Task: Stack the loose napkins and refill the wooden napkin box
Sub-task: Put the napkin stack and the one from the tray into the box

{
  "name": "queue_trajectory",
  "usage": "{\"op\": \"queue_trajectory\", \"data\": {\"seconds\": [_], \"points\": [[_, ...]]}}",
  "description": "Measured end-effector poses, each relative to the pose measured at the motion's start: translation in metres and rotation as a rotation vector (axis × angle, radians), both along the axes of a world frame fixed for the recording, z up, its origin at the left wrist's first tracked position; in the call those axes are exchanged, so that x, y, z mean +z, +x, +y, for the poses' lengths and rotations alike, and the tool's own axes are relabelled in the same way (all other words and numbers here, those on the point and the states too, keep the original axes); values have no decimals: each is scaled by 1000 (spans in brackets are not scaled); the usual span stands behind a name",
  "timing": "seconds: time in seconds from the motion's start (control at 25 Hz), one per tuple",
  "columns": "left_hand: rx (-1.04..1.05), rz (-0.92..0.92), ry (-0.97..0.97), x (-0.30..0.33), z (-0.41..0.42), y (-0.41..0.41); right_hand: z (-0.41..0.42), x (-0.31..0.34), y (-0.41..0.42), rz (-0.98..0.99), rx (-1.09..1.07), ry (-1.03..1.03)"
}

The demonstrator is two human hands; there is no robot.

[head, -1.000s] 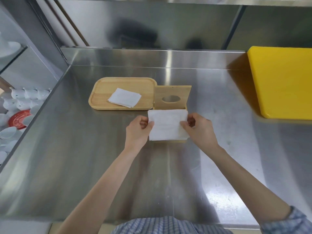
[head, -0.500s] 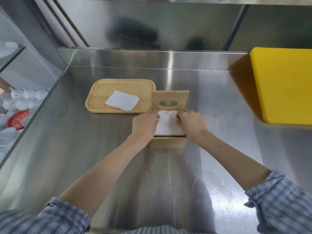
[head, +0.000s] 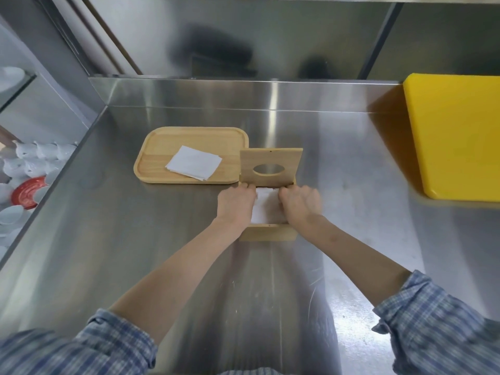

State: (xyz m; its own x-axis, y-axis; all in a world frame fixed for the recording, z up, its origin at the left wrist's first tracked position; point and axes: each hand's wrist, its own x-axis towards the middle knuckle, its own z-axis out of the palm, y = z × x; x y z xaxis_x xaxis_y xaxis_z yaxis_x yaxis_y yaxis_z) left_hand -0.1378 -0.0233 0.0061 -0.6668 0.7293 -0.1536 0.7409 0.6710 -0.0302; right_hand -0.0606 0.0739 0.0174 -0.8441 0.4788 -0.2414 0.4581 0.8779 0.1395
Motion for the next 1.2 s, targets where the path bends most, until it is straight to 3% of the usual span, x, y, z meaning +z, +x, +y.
{"op": "queue_trajectory", "data": {"seconds": [0.4,0.56,0.76,1.0,1.12,1.2], "points": [[15,-34,110,9,-13,2,-1,12,12,138,-41,-68],[-95,-31,161,16,-18,0,0,16,19,166,90,-67],[-269,5,-194,12,-8,2,-9,4,12,-59,186,14],[-284,-90,-647,6,9,-5,-8,0,-4,-310,45,-82],[-265,-133,-702,6,14,-6,-6,1,-8,-388,47,-102],[-263,-172,-611,6,12,-7,-6,1,-6,-349,49,-120]]}}
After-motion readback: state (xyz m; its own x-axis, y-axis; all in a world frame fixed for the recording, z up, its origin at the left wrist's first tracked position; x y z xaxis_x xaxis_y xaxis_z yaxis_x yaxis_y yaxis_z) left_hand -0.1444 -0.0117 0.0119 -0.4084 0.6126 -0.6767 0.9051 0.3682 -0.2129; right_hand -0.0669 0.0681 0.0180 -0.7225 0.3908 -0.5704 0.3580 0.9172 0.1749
